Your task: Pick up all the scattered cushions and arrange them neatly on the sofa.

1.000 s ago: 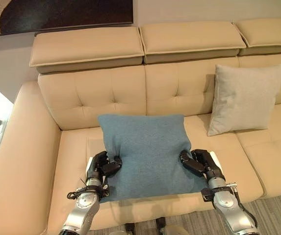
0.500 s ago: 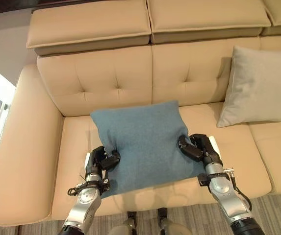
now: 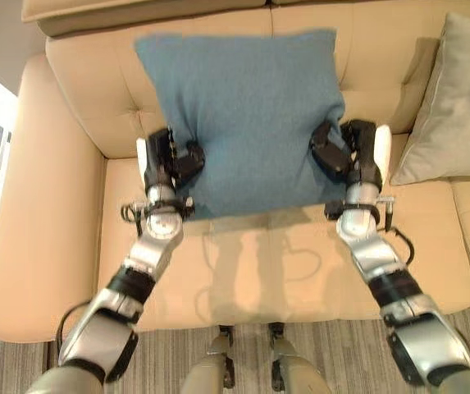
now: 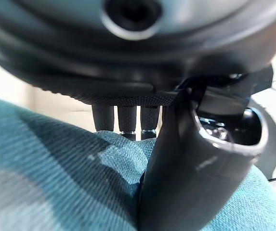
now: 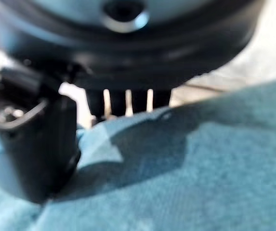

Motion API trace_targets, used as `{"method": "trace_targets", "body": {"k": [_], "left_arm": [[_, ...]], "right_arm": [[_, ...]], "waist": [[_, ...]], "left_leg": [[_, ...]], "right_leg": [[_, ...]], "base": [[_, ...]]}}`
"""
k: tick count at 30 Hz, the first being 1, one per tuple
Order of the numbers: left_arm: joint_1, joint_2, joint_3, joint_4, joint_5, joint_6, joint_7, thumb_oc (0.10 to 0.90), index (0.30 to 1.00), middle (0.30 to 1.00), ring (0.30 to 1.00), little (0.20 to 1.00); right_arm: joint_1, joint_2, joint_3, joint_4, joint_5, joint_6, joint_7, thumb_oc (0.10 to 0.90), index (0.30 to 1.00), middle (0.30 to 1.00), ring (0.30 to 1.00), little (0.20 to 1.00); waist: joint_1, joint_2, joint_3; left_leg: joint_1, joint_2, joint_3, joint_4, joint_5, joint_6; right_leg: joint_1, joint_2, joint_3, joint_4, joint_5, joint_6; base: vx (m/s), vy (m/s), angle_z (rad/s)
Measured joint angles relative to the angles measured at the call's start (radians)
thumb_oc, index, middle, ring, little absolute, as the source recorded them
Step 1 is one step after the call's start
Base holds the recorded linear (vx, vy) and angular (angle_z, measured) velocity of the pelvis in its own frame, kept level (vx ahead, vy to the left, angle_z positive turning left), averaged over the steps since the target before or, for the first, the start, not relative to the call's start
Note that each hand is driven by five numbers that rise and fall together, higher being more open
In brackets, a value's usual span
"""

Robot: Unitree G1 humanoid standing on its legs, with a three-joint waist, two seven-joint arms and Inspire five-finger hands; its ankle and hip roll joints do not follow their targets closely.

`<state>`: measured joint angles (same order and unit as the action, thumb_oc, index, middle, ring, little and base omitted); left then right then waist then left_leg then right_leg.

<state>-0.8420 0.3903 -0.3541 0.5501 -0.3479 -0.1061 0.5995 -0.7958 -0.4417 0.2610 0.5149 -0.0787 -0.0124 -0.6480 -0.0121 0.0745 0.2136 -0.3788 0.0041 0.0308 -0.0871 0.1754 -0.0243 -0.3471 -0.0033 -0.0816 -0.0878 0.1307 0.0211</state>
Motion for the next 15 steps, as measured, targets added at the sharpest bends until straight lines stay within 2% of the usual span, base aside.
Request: {"method": "trace_targets", "body": {"k": [2, 3, 4, 5, 6, 8, 11, 14, 15], "left_arm": [[-0.093, -0.001, -0.027, 0.091, 0.012, -0.001, 0.018, 0.4, 0.3, 0.3, 0.3, 0.3], [-0.136, -0.001, -0.039, 0.132, 0.018, 0.0, 0.025, 0.431, 0.347, 0.347, 0.347, 0.347], [-0.185, -0.001, -0.039, 0.166, 0.027, 0.0, 0.025, 0.657, 0.686, 0.686, 0.686, 0.686], [-0.218, -0.006, -0.041, 0.201, 0.028, -0.007, 0.026, 0.8, 0.9, 0.9, 0.9, 0.9], [-0.257, -0.016, -0.042, 0.248, 0.025, -0.006, 0.025, 0.8, 0.9, 0.9, 0.9, 0.9], [-0.346, -0.041, -0.095, 0.389, -0.017, -0.006, 0.016, 0.8, 0.9, 0.9, 0.9, 0.9], [-0.37, -0.06, -0.131, 0.464, -0.063, 0.018, -0.037, 0.8, 0.9, 0.9, 0.9, 0.9], [-0.371, -0.063, -0.148, 0.472, -0.061, 0.052, -0.069, 0.8, 0.9, 0.9, 0.9, 0.9], [-0.371, -0.061, -0.147, 0.47, -0.056, 0.069, -0.079, 0.8, 0.9, 0.9, 0.9, 0.9]], "right_arm": [[-0.079, -0.013, 0.038, 0.077, -0.011, 0.005, -0.042, 0.4, 0.3, 0.3, 0.3, 0.3], [-0.119, -0.017, 0.056, 0.114, -0.018, 0.015, -0.052, 0.441, 0.361, 0.361, 0.361, 0.361], [-0.169, -0.023, 0.074, 0.149, -0.027, 0.023, -0.058, 0.684, 0.726, 0.726, 0.726, 0.726], [-0.205, -0.025, 0.09, 0.185, -0.026, 0.026, -0.064, 0.8, 0.9, 0.9, 0.9, 0.9], [-0.246, -0.027, 0.11, 0.234, -0.023, 0.029, -0.062, 0.8, 0.9, 0.9, 0.9, 0.9], [-0.381, -0.028, 0.205, 0.443, 0.034, 0.054, -0.03, 0.8, 0.9, 0.9, 0.9, 0.9], [-0.419, -0.026, 0.233, 0.502, 0.142, 0.104, 0.026, 0.8, 0.9, 0.9, 0.9, 0.9], [-0.42, -0.024, 0.248, 0.522, 0.176, 0.126, 0.058, 0.8, 0.9, 0.9, 0.9, 0.9], [-0.42, -0.025, 0.264, 0.524, 0.18, 0.134, 0.072, 0.8, 0.9, 0.9, 0.9, 0.9]], "waist": [[0.0, 0.004, 0.012], [0.0, 0.004, 0.012], [-0.001, 0.004, 0.023], [-0.001, 0.004, 0.035], [-0.001, 0.004, 0.045], [0.0, 0.004, 0.053], [0.0, 0.003, 0.059], [0.001, 0.002, 0.085], [0.001, 0.003, 0.114]], "left_leg": [[-0.006, -0.001, -0.015, 0.0, 0.003, -0.004], [-0.016, -0.001, -0.019, 0.0, 0.004, -0.006], [-0.026, 0.0, -0.024, 0.0, 0.004, -0.006], [-0.027, 0.0, -0.026, 0.0, 0.006, -0.009], [-0.028, 0.0, -0.031, 0.0, 0.008, -0.011], [-0.034, 0.0, -0.042, 0.0, 0.013, -0.018], [-0.04, 0.001, -0.063, 0.001, 0.021, -0.026], [-0.04, 0.005, -0.081, 0.018, 0.028, -0.022], [-0.038, 0.013, -0.1, 0.035, 0.041, -0.004]], "right_leg": [[-0.002, -0.001, -0.003, 0.0, 0.0, 0.0], [-0.011, -0.001, -0.005, 0.0, 0.0, 0.0], [-0.019, 0.0, -0.009, 0.0, 0.0, 0.0], [-0.019, 0.001, -0.013, 0.0, 0.0, 0.0], [-0.019, 0.001, -0.018, 0.001, 0.0, 0.0], [-0.02, 0.001, -0.027, 0.0, 0.0, 0.0], [-0.022, 0.002, -0.033, 0.008, 0.0, 0.0], [-0.031, 0.001, -0.043, 0.051, -0.004, 0.005], [-0.07, 0.001, -0.047, 0.15, -0.025, 0.019]], "base": [[-0.01, -0.007, 0.09], [-0.01, -0.013, 0.11], [-0.02, -0.017, 0.09], [-0.05, -0.022, 0.09], [-0.05, -0.032, 0.1], [-0.04, -0.032, 0.14], [-0.02, -0.023, 0.15], [-0.01, -0.019, 0.09], [0.0, 0.0, 0.0]]}}
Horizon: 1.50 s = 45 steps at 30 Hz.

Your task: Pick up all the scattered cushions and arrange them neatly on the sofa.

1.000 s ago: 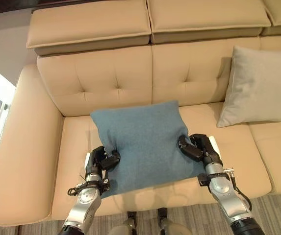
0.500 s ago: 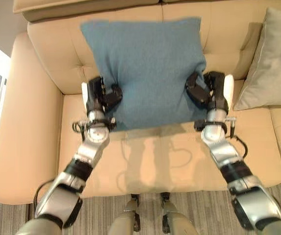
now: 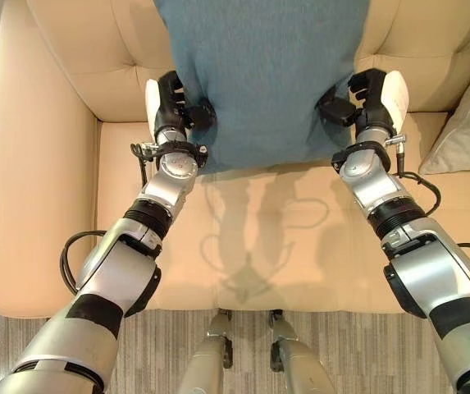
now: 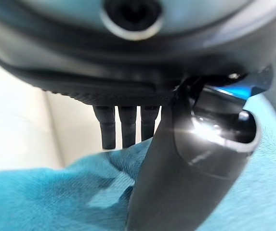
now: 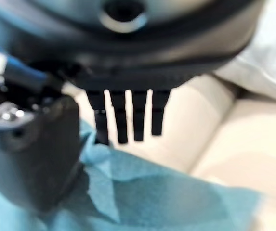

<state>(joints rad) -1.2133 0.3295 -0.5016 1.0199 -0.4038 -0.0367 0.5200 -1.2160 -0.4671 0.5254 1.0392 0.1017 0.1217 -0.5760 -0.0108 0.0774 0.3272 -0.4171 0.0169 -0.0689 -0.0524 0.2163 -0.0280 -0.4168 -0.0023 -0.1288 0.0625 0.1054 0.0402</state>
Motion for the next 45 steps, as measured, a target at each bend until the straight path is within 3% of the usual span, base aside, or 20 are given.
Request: {"method": "trace_targets", "body": {"k": [2, 3, 4, 5, 6, 7, 9, 11, 15, 18, 27, 31, 34, 36, 39, 45], "left_arm": [[0.007, 0.001, -0.008, -0.002, 0.026, 0.003, -0.006, 0.8, 0.9, 0.9, 0.9, 0.9], [0.005, -0.009, -0.01, -0.003, 0.041, 0.009, -0.008, 0.8, 0.9, 0.9, 0.9, 0.9], [0.005, -0.016, -0.01, -0.006, 0.047, 0.013, -0.013, 0.8, 0.9, 0.9, 0.9, 0.9], [0.013, -0.015, -0.008, -0.02, 0.065, 0.009, -0.015, 0.8, 0.9, 0.9, 0.9, 0.9], [0.012, 0.007, 0.008, -0.027, 0.084, 0.005, -0.015, 0.8, 0.9, 0.9, 0.9, 0.9], [0.014, 0.029, 0.012, -0.031, 0.091, 0.004, -0.015, 0.8, 0.9, 0.9, 0.9, 0.9], [0.033, 0.056, 0.013, -0.041, 0.095, 0.003, -0.016, 0.8, 0.9, 0.9, 0.9, 0.9], [0.037, 0.064, 0.01, -0.042, 0.112, 0.003, -0.021, 0.8, 0.9, 0.9, 0.9, 0.9], [0.064, 0.088, 0.012, -0.051, 0.131, 0.003, -0.033, 0.8, 0.9, 0.9, 0.9, 0.9], [0.094, 0.151, 0.05, -0.081, 0.131, 0.004, -0.033, 0.8, 0.9, 0.9, 0.9, 0.9], [0.421, 0.214, 0.213, -0.335, 0.133, -0.004, -0.039, 0.8, 0.9, 0.9, 0.9, 0.9], [0.614, 0.215, 0.236, -0.45, 0.132, -0.025, -0.081, 0.8, 0.9, 0.9, 0.9, 0.9], [0.671, 0.202, 0.232, -0.455, 0.132, -0.038, -0.12, 0.8, 0.9, 0.9, 0.9, 0.9], [0.813, 0.193, 0.244, -0.568, 0.127, -0.081, -0.156, 0.8, 0.9, 0.9, 0.9, 0.9], [0.906, 0.154, 0.251, -0.576, 0.106, -0.104, -0.195, 0.8, 0.9, 0.9, 0.9, 0.9], [1.125, 0.133, 0.272, -0.598, 0.066, -0.115, -0.27, 0.8, 0.9, 0.9, 0.9, 0.9]], "right_arm": [[0.004, -0.012, 0.012, -0.002, -0.001, 0.0, 0.019, 0.8, 0.9, 0.9, 0.9, 0.9], [0.004, -0.029, 0.009, -0.002, 0.0, 0.0, 0.027, 0.8, 0.9, 0.9, 0.9, 0.9], [0.005, -0.044, 0.006, -0.002, 0.0, 0.0, 0.028, 0.8, 0.9, 0.9, 0.9, 0.9], [0.0, -0.058, 0.007, -0.009, -0.001, -0.001, 0.029, 0.8, 0.9, 0.9, 0.9, 0.9], [-0.007, -0.056, 0.01, -0.029, -0.001, -0.001, 0.031, 0.8, 0.9, 0.9, 0.9, 0.9], [-0.006, -0.042, 0.011, -0.045, -0.001, -0.002, 0.035, 0.8, 0.9, 0.9, 0.9, 0.9], [0.002, -0.03, 0.015, -0.072, -0.002, -0.002, 0.055, 0.8, 0.9, 0.9, 0.9, 0.9], [0.006, -0.039, 0.013, -0.082, -0.008, -0.001, 0.067, 0.8, 0.9, 0.9, 0.9, 0.9], [0.06, -0.058, -0.03, -0.085, -0.015, -0.003, 0.073, 0.8, 0.9, 0.9, 0.9, 0.9], [0.113, -0.067, -0.101, -0.154, -0.016, -0.004, 0.09, 0.8, 0.9, 0.9, 0.9, 0.9], [0.357, -0.106, -0.264, -0.306, -0.024, -0.045, 0.116, 0.8, 0.9, 0.9, 0.9, 0.9], [0.442, -0.107, -0.31, -0.301, -0.021, -0.046, 0.124, 0.8, 0.9, 0.9, 0.9, 0.9], [0.447, -0.107, -0.312, -0.298, -0.021, -0.046, 0.134, 0.8, 0.9, 0.9, 0.9, 0.9], [0.451, -0.107, -0.331, -0.298, -0.022, -0.054, 0.136, 0.8, 0.9, 0.9, 0.9, 0.9], [0.449, -0.11, -0.343, -0.266, -0.022, -0.064, 0.137, 0.8, 0.9, 0.9, 0.9, 0.9], [0.436, -0.123, -0.378, -0.198, -0.013, -0.067, 0.137, 0.8, 0.9, 0.9, 0.9, 0.9]], "waist": [[-0.004, 0.008, 0.013], [-0.007, 0.005, 0.014], [-0.019, -0.003, 0.015], [-0.013, -0.005, 0.016], [0.0, -0.035, 0.036], [-0.003, -0.062, 0.053], [0.003, -0.062, 0.055], [-0.012, -0.065, 0.065], [-0.002, -0.063, 0.073], [-0.002, -0.063, 0.073], [0.005, -0.061, 0.072], [0.01, -0.058, 0.072], [0.024, -0.053, 0.072], [0.045, -0.041, 0.073], [0.073, -0.012, 0.068], [0.13, 0.023, 0.059]], "left_leg": [[0.0, 0.005, -0.02, -0.002, 0.015, 0.02], [-0.004, -0.018, -0.02, -0.006, 0.012, 0.016], [-0.002, -0.05, -0.019, -0.005, 0.004, 0.005], [-0.005, -0.055, -0.017, 0.004, -0.023, -0.014], [-0.069, -0.059, -0.005, 0.114, -0.068, -0.043], [-0.084, -0.061, 0.006, 0.084, -0.086, -0.031], [-0.036, -0.015, 0.005, -0.029, 0.028, -0.044], [-0.023, -0.007, 0.004, -0.035, 0.018, -0.039], [0.019, -0.019, 0.005, -0.035, 0.017, -0.04], [0.02, -0.011, 0.006, -0.035, 0.006, -0.029], [0.075, -0.012, 0.032, -0.036, -0.013, -0.025], [0.08, -0.012, 0.032, -0.036, -0.013, -0.024], [0.075, -0.01, 0.031, -0.036, -0.013, -0.025], [0.066, -0.009, 0.026, -0.035, -0.014, -0.027], [0.058, -0.012, 0.006, -0.036, -0.016, -0.028], [0.042, -0.015, -0.027, -0.035, -0.015, -0.028]], "right_leg": [[-0.103, -0.01, 0.0, 0.153, -0.097, 0.021], [-0.091, -0.019, 0.013, 0.005, -0.059, 0.014], [-0.062, -0.043, 0.026, -0.069, 0.071, 0.014], [-0.047, -0.045, 0.025, -0.101, 0.062, -0.028], [-0.053, -0.054, 0.037, -0.104, 0.075, -0.044], [-0.05, -0.056, 0.044, -0.103, 0.078, -0.048], [-0.046, -0.003, 0.046, -0.103, 0.078, -0.048], [-0.033, 0.002, 0.031, -0.1, 0.078, -0.048], [0.009, -0.008, 0.025, -0.101, 0.074, -0.042], [0.011, 0.0, 0.026, -0.101, 0.068, -0.036], [0.057, -0.001, 0.05, -0.102, 0.063, -0.029], [0.062, -0.001, 0.051, -0.107, 0.064, -0.03], [0.062, 0.001, 0.049, -0.113, 0.064, -0.03], [0.058, 0.002, 0.046, -0.119, 0.062, -0.028], [0.058, -0.001, 0.025, -0.119, 0.054, -0.022], [0.056, -0.003, -0.004, -0.114, 0.039, -0.025]], "base": [[-0.01, 0.002, 0.09], [0.0, 0.002, 0.53], [-0.01, 0.002, 0.56], [-0.01, -0.001, 0.29], [-0.02, 0.005, -0.04], [-0.02, 0.008, -0.18], [0.0, 0.003, -0.3], [-0.01, 0.008, -0.06], [-0.02, 0.006, 0.05], [0.0, 0.002, 0.0], [0.0, -0.011, -0.08], [-0.01, -0.011, -0.02], [0.0, -0.014, 0.02], [0.01, -0.033, 0.08], [0.04, -0.037, 0.16], [0.02, -0.019, 0.16]]}}
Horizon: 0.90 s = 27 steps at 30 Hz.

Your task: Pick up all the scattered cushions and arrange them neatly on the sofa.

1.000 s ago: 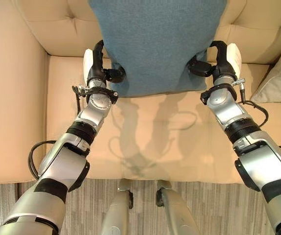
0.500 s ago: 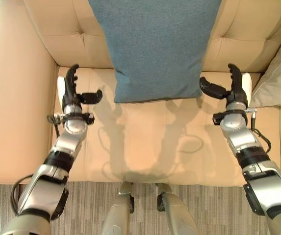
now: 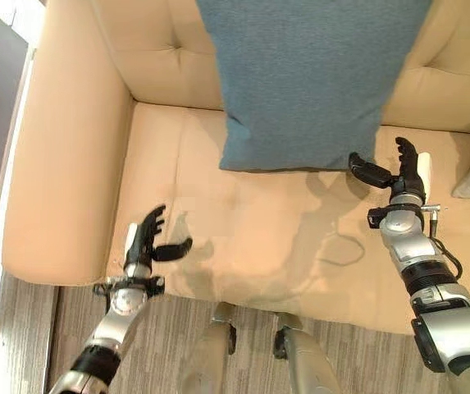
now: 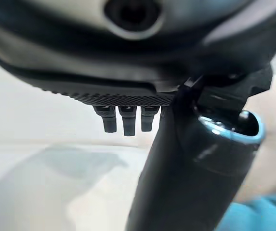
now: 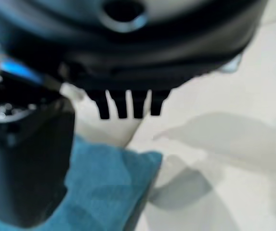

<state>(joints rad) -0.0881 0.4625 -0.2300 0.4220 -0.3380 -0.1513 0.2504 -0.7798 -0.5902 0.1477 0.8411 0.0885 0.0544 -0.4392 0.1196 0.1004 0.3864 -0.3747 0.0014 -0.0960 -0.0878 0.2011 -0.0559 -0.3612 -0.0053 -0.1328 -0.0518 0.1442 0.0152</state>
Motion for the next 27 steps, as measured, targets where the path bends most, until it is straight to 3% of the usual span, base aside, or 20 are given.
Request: {"method": "trace_targets", "body": {"k": [1, 2, 4, 10, 22, 23, 24, 27], "left_arm": [[0.021, -0.001, 0.0, 0.001, -0.007, 0.0, -0.001, 0.8, 0.9, 0.9, 0.9, 0.9], [0.041, -0.002, 0.003, 0.004, -0.016, 0.0, -0.001, 0.8, 0.9, 0.9, 0.9, 0.9], [0.055, -0.005, 0.007, 0.027, -0.019, 0.0, -0.001, 0.8, 0.9, 0.9, 0.9, 0.9], [0.004, -0.007, 0.022, 0.039, -0.025, -0.001, -0.001, 0.8, 0.9, 0.9, 0.9, 0.9], [-0.074, -0.031, -0.003, 0.039, -0.025, -0.009, -0.001, 0.8, 0.9, 0.9, 0.9, 0.9], [-0.073, -0.032, -0.003, 0.04, -0.025, -0.009, -0.001, 0.8, 0.9, 0.9, 0.9, 0.9], [-0.073, -0.032, -0.003, 0.04, -0.025, -0.009, -0.001, 0.8, 0.9, 0.9, 0.9, 0.9], [-0.073, -0.033, -0.002, 0.04, -0.026, -0.009, -0.001, 0.8, 0.9, 0.9, 0.9, 0.9]], "right_arm": [[-0.002, -0.005, -0.002, 0.007, 0.001, 0.0, 0.0, 0.8, 0.9, 0.9, 0.9, 0.9], [-0.003, -0.011, -0.007, 0.008, 0.003, -0.001, 0.0, 0.596, 0.594, 0.594, 0.594, 0.594], [-0.003, -0.016, -0.012, 0.009, 0.009, -0.001, -0.001, 0.4, 0.3, 0.3, 0.3, 0.3], [-0.001, -0.019, -0.051, 0.011, 0.013, -0.002, -0.026, 0.4, 0.3, 0.3, 0.3, 0.3], [-0.002, -0.005, 0.004, 0.011, 0.013, -0.018, -0.02, 0.4, 0.3, 0.3, 0.3, 0.3], [-0.002, -0.005, 0.004, 0.011, 0.013, -0.018, -0.021, 0.671, 0.707, 0.707, 0.707, 0.707], [-0.002, -0.005, 0.004, 0.011, 0.011, -0.018, -0.02, 0.8, 0.9, 0.9, 0.9, 0.9], [-0.002, -0.008, 0.004, 0.017, 0.007, -0.018, -0.02, 0.8, 0.9, 0.9, 0.9, 0.9]], "waist": [[0.016, 0.003, -0.001], [0.033, 0.006, -0.002], [0.043, 0.02, -0.011], [0.053, 0.026, -0.014], [0.053, 0.034, -0.019], [0.053, 0.034, -0.019], [0.053, 0.034, -0.019], [0.051, 0.034, -0.019]], "left_leg": [[-0.002, 0.0, -0.004, 0.0, 0.0, 0.0], [-0.004, 0.0, -0.01, 0.0, 0.0, 0.0], [-0.015, -0.001, -0.036, 0.0, 0.0, -0.001], [-0.028, -0.006, -0.066, 0.0, 0.005, -0.006], [-0.028, -0.009, -0.066, 0.0, 0.005, -0.006], [-0.028, -0.009, -0.066, 0.0, 0.005, -0.006], [-0.028, -0.009, -0.066, 0.0, 0.005, -0.006], [-0.023, -0.008, -0.065, 0.0, 0.005, -0.006]], "right_leg": [[-0.001, 0.0, -0.001, 0.002, -0.004, 0.001], [-0.005, 0.0, -0.005, 0.011, -0.011, 0.0], [-0.017, -0.002, -0.033, 0.037, -0.032, -0.001], [-0.045, -0.013, -0.057, 0.091, -0.067, 0.002], [-0.045, -0.015, -0.058, 0.092, -0.069, 0.006], [-0.044, -0.015, -0.058, 0.093, -0.069, 0.006], [-0.044, -0.015, -0.058, 0.093, -0.07, 0.007], [-0.045, -0.016, -0.057, 0.101, -0.073, 0.01]], "base": [[0.02, -0.041, 0.25], [0.02, -0.047, 0.16], [0.02, -0.055, 0.3], [0.01, -0.019, 0.15], [0.0, 0.0, 0.0], [0.0, 0.0, 0.0], [-0.03, 0.027, -0.01], [0.0, 0.0, 0.0]]}}
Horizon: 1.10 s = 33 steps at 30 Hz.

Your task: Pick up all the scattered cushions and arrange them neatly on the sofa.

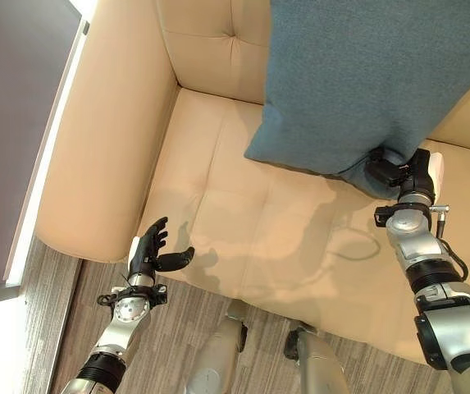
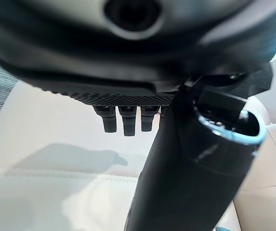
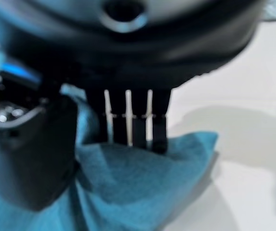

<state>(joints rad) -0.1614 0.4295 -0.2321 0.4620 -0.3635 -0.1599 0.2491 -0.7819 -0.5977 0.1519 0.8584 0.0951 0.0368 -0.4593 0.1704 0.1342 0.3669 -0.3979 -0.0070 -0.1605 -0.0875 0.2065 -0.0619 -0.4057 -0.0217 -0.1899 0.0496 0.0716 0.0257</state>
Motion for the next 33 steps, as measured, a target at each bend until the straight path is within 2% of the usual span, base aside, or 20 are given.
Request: {"method": "trace_targets", "body": {"k": [5, 12, 16, 19, 20, 24, 26, 30, 33], "left_arm": [[0.001, -0.002, 0.002, 0.0, 0.0, 0.0, 0.0, 0.8, 0.9, 0.9, 0.9, 0.9], [0.058, -0.014, 0.011, 0.001, 0.001, 0.006, -0.026, 0.8, 0.9, 0.9, 0.9, 0.9], [0.101, -0.023, 0.023, 0.0, 0.002, 0.016, -0.044, 0.8, 0.9, 0.9, 0.9, 0.9], [0.134, -0.038, 0.039, 0.002, 0.007, 0.026, -0.062, 0.8, 0.9, 0.9, 0.9, 0.9], [0.158, -0.052, 0.053, 0.002, 0.012, 0.037, -0.07, 0.8, 0.9, 0.9, 0.9, 0.9], [0.223, -0.06, 0.055, 0.054, 0.052, 0.064, -0.108, 0.8, 0.9, 0.9, 0.9, 0.9], [0.231, -0.069, 0.057, 0.094, 0.092, 0.072, -0.12, 0.8, 0.9, 0.9, 0.9, 0.9], [0.234, -0.123, 0.087, 0.212, 0.141, 0.086, -0.13, 0.8, 0.9, 0.9, 0.9, 0.9], [0.238, -0.168, 0.1, 0.342, 0.176, 0.097, -0.129, 0.8, 0.9, 0.9, 0.9, 0.9]], "right_arm": [[0.006, -0.014, -0.003, -0.001, -0.002, 0.0, 0.013, 0.8, 0.9, 0.9, 0.9, 0.9], [0.18, -0.051, -0.056, -0.108, -0.009, -0.008, 0.054, 0.8, 0.9, 0.9, 0.9, 0.9], [0.245, -0.053, -0.1, -0.181, -0.013, -0.02, 0.07, 0.8, 0.9, 0.9, 0.9, 0.9], [0.324, -0.044, -0.109, -0.228, -0.021, -0.029, 0.104, 0.8, 0.9, 0.9, 0.9, 0.9], [0.384, -0.03, -0.122, -0.282, -0.037, -0.032, 0.122, 0.8, 0.9, 0.9, 0.9, 0.9], [0.546, 0.054, -0.14, -0.318, -0.062, -0.051, 0.169, 0.8, 0.9, 0.9, 0.9, 0.9], [0.61, 0.092, -0.156, -0.314, -0.077, -0.053, 0.179, 0.8, 0.9, 0.9, 0.9, 0.9], [0.684, 0.146, -0.159, -0.251, -0.101, -0.073, 0.203, 0.8, 0.9, 0.9, 0.9, 0.9], [0.748, 0.176, -0.138, -0.145, -0.126, -0.078, 0.22, 0.8, 0.9, 0.9, 0.9, 0.9]], "waist": [[-0.011, 0.0, 0.0], [-0.034, -0.001, 0.0], [-0.05, -0.007, -0.002], [-0.067, -0.029, -0.009], [-0.077, -0.042, -0.016], [-0.128, -0.101, -0.064], [-0.134, -0.122, -0.088], [-0.167, -0.134, -0.12], [-0.184, -0.118, -0.173]], "left_leg": [[0.005, 0.0, 0.001, 0.0, 0.0, 0.0], [0.072, -0.004, 0.0, 0.0, -0.006, 0.0], [0.084, -0.001, 0.017, 0.0, -0.014, 0.009], [0.105, 0.003, 0.034, 0.0, -0.019, 0.014], [0.125, 0.004, 0.041, 0.0, -0.023, 0.019], [0.19, 0.009, 0.068, -0.001, -0.053, 0.018], [0.213, 0.011, 0.081, -0.001, -0.062, 0.017], [0.271, 0.013, 0.108, -0.001, -0.08, 0.015], [0.305, 0.019, 0.124, -0.001, -0.093, 0.018]], "right_leg": [[0.004, 0.0, 0.001, 0.003, -0.002, 0.004], [0.078, -0.005, -0.006, 0.001, -0.016, 0.007], [0.083, -0.003, 0.005, 0.0, -0.014, 0.006], [0.098, 0.001, 0.016, -0.002, -0.01, 0.0], [0.118, 0.001, 0.019, -0.007, -0.011, 0.002], [0.199, 0.011, 0.041, -0.064, -0.011, 0.003], [0.23, 0.015, 0.058, -0.092, -0.001, 0.003], [0.301, 0.018, 0.078, -0.142, 0.017, 0.0], [0.328, 0.023, 0.091, -0.142, 0.012, 0.002]], "base": [[0.0, 0.0, 0.0], [0.01, -0.01, 0.05], [0.01, -0.001, -0.11], [0.03, 0.007, -0.14], [0.03, 0.0, -0.14], [0.04, 0.01, -0.18], [0.04, 0.006, -0.2], [0.01, -0.012, -0.18], [0.0, -0.028, -0.2]]}}
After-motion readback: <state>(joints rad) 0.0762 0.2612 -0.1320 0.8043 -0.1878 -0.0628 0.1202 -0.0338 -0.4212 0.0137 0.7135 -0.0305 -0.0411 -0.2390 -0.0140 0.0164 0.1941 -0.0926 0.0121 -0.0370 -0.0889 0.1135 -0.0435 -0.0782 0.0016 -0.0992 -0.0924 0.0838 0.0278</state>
